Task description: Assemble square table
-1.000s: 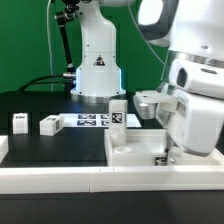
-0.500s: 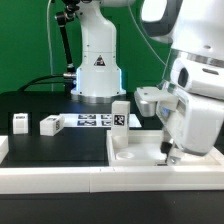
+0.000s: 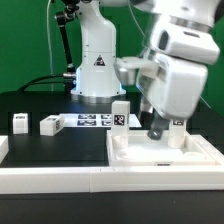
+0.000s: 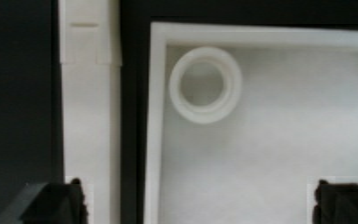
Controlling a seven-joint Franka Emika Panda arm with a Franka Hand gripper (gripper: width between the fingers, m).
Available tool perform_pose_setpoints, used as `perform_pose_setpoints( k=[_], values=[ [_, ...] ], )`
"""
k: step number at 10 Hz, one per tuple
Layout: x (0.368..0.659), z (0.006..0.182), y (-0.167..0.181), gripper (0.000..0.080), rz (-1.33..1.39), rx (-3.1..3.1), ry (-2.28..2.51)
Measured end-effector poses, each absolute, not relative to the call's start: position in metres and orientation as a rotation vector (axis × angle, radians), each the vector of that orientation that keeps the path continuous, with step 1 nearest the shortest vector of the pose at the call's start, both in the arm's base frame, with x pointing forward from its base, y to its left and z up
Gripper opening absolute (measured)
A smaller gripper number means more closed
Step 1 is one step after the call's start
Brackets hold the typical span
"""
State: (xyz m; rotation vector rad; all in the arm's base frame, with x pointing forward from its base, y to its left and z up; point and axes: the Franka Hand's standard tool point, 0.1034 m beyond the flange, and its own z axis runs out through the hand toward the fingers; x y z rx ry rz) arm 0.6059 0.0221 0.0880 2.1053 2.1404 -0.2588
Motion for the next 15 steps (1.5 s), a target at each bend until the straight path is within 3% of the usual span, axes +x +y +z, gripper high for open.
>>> perform_pose_setpoints(
  k=[5, 10, 12, 15],
  values=[
    [0.537, 0.107, -0.053, 0.0649, -0.303, 2.173, 2.147],
    [0.536, 0.099, -0.049, 0.0649, -0.297, 2.409, 1.854],
    [0.522, 0.082, -0.069, 0.0649, -0.368, 2.518, 1.710],
    [0.496, 0.076, -0.104, 0.0649, -0.431, 2.664, 1.456]
  ],
)
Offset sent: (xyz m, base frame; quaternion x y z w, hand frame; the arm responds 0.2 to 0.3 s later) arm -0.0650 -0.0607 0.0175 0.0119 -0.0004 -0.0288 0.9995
